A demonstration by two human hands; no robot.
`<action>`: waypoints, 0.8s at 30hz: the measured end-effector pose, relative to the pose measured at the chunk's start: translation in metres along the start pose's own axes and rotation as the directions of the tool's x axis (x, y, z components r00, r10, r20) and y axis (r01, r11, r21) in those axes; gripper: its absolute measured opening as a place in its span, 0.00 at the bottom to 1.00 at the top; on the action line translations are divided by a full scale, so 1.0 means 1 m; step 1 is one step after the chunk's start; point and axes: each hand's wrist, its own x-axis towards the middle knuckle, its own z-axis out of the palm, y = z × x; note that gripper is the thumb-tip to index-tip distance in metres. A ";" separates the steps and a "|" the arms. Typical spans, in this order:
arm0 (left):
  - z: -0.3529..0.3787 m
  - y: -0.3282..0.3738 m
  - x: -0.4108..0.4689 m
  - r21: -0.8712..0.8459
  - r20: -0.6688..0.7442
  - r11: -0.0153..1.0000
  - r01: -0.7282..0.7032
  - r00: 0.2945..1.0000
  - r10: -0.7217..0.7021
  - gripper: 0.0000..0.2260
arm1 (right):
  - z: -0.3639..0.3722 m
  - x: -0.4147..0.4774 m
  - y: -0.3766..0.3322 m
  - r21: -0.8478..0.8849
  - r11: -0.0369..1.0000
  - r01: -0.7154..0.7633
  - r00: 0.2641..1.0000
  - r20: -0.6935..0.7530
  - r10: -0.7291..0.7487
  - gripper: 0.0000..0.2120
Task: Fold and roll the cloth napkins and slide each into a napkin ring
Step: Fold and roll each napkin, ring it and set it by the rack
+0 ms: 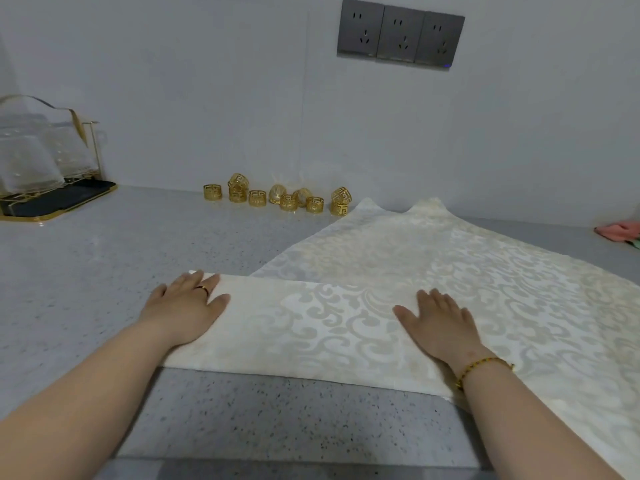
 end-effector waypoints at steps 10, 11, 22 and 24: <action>0.005 -0.005 -0.012 -0.194 -0.269 0.963 -0.187 0.954 0.132 0.20 | 0.006 -0.059 -0.084 0.260 0.675 0.691 0.723 -0.220 -0.655 0.18; 0.005 -0.003 -0.019 -0.265 -0.280 0.933 -0.242 0.946 0.165 0.19 | 0.010 -0.062 -0.090 0.261 0.646 0.718 0.695 -0.210 -0.688 0.18; 0.012 -0.006 -0.045 -0.225 -0.145 0.923 -0.313 0.947 0.286 0.64 | 0.033 -0.062 -0.094 0.093 0.550 0.830 0.534 -0.418 -0.735 0.13; 0.012 -0.004 -0.047 -0.251 -0.137 0.920 -0.302 0.952 0.275 0.61 | 0.033 -0.062 -0.094 0.069 0.570 0.819 0.542 -0.419 -0.728 0.12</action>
